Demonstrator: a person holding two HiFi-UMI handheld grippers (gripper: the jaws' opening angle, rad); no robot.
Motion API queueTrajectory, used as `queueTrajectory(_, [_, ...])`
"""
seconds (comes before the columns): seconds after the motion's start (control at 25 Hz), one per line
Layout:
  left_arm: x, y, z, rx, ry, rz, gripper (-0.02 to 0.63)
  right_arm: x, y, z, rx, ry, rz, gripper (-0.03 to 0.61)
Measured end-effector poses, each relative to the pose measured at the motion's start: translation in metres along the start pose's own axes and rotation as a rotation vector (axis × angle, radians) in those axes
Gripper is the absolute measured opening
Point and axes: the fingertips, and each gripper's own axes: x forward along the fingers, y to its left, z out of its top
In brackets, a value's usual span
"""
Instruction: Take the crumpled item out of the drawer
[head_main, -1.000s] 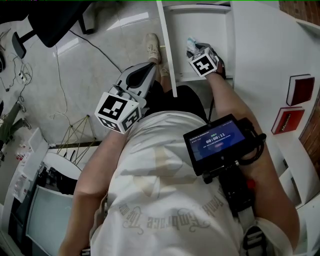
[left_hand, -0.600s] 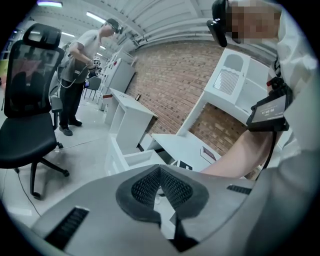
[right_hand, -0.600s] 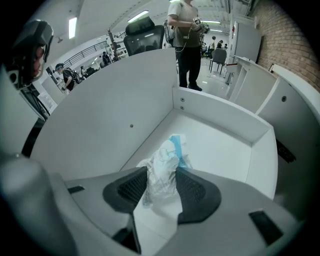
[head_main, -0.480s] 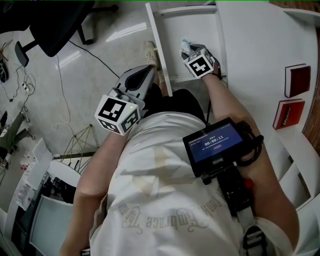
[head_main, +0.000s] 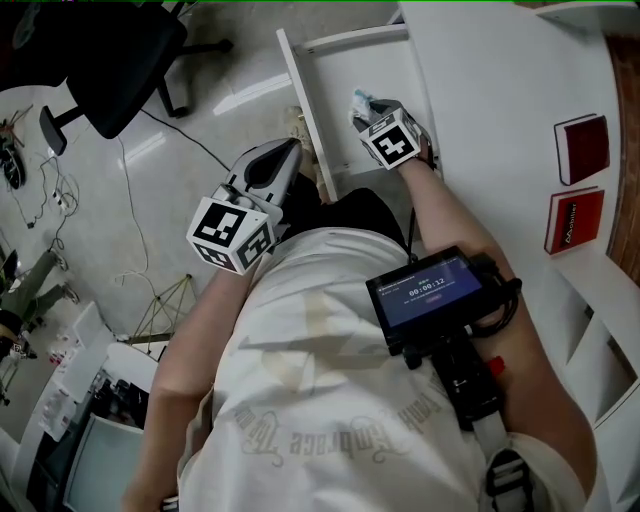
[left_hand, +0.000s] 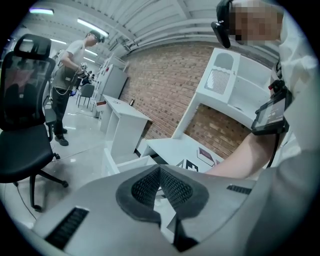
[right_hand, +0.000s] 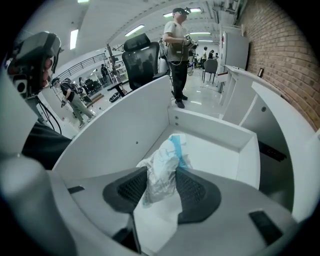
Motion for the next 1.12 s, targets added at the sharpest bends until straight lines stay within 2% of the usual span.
queueTrajectory(0.24, [0.001,0.010,0.008,0.026,-0.019,0.002,0.020,-0.003,-0.002,0.012,0.040,-0.044,-0.009,0.198])
queueTrajectory(0.52, [-0.003,-0.004,0.022,0.055,-0.045,-0.002,0.020,-0.032,0.000,0.019,0.068,-0.113,-0.026,0.196])
queueTrajectory(0.92, [0.005,0.002,0.034,0.088,-0.061,-0.047,0.020,-0.051,-0.003,0.045,0.087,-0.194,-0.044,0.195])
queueTrajectory(1.12, [0.000,-0.004,0.045,0.108,-0.076,-0.070,0.020,-0.072,-0.010,0.048,0.142,-0.234,-0.079,0.194])
